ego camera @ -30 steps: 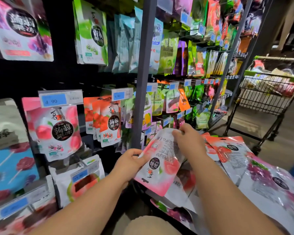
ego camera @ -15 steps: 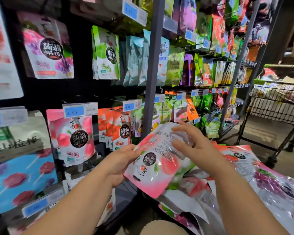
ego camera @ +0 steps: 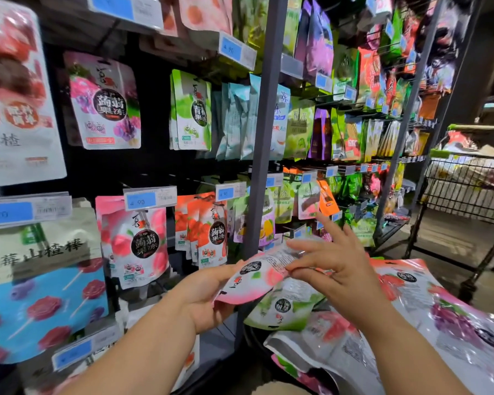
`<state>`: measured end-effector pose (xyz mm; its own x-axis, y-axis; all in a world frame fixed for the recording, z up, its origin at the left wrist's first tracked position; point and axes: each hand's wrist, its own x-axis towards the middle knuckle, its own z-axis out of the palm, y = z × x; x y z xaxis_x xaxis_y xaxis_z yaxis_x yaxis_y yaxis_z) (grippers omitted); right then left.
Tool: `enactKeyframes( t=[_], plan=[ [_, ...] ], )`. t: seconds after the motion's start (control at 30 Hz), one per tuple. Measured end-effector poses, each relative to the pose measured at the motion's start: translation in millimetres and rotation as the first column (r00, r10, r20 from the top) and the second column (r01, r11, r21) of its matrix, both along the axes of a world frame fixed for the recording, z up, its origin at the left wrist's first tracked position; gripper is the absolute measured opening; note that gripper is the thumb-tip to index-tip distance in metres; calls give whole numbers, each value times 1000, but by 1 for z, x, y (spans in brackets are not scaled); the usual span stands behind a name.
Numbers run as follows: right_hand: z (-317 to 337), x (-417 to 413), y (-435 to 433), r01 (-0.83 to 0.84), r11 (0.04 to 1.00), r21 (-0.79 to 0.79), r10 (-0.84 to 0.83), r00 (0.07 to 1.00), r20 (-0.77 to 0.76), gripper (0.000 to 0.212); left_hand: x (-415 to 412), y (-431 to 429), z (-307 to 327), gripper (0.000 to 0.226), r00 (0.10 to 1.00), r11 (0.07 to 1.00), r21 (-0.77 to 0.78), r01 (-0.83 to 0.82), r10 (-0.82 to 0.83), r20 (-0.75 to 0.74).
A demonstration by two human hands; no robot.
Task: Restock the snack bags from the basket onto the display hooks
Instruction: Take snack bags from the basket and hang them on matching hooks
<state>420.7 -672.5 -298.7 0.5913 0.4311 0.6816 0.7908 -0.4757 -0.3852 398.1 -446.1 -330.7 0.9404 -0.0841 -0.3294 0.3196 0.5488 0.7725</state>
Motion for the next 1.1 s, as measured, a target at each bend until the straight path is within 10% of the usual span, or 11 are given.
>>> enactKeyframes(
  t=[0.3, 0.53, 1.1],
  plan=[
    [-9, -9, 14, 144, 904, 403, -126, 989, -73, 29, -6, 7, 2, 61, 997, 979, -203, 29, -14, 78],
    [-17, -8, 21, 331, 759, 561, -96, 909, -407, 25, -15, -15, -2, 35, 972, 980, 200, -10, -37, 231],
    [2, -74, -50, 457, 866, 202, -322, 820, -474, 31, -44, -99, -31, 22, 973, 992, 122, 36, -62, 223]
  ],
)
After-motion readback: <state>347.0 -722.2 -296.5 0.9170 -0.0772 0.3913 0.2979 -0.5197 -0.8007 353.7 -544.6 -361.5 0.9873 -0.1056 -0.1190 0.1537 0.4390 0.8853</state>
